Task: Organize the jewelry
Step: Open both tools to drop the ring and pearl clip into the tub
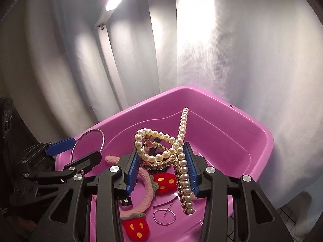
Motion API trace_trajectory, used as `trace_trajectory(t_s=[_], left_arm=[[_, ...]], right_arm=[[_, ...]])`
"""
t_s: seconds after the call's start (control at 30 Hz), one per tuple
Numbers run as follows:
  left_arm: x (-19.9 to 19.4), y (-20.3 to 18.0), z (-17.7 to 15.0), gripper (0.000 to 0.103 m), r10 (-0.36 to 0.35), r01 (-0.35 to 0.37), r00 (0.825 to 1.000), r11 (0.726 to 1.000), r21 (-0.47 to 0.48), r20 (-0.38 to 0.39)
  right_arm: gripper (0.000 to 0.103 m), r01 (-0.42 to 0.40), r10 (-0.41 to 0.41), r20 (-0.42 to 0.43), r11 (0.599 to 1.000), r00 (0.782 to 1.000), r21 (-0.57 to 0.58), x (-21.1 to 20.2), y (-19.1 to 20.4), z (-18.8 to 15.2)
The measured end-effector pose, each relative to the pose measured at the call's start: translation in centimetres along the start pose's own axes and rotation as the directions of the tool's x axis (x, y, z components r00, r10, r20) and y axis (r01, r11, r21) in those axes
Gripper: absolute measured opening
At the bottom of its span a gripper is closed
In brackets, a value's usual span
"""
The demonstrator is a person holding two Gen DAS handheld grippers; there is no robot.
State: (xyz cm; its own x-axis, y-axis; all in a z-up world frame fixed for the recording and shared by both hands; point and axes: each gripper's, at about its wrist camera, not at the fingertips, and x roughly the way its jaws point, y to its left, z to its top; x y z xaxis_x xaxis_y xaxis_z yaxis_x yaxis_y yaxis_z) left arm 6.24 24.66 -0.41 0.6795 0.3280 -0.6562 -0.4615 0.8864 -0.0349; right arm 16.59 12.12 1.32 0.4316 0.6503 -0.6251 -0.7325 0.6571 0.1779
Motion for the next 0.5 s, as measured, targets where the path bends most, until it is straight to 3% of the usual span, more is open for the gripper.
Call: trace_trajectory(t_s=[0.23, 0.5], left_arm=[[1.9, 0.9, 0.1, 0.07, -0.007, 0.008, 0.997, 1.0, 0.009, -0.073], [3.0, 1.0, 0.2, 0.07, -0.025, 0.027, 0.989, 1.0, 0.009, -0.147]], right_arm=[[0.041, 0.048, -0.047, -0.13, 0.999, 0.99, 0.004, 2.9, 0.3, 0.6], [0.041, 0.084, -0.071, -0.279, 0.996, 0.958, 0.035, 5.7, -0.4, 0.5]])
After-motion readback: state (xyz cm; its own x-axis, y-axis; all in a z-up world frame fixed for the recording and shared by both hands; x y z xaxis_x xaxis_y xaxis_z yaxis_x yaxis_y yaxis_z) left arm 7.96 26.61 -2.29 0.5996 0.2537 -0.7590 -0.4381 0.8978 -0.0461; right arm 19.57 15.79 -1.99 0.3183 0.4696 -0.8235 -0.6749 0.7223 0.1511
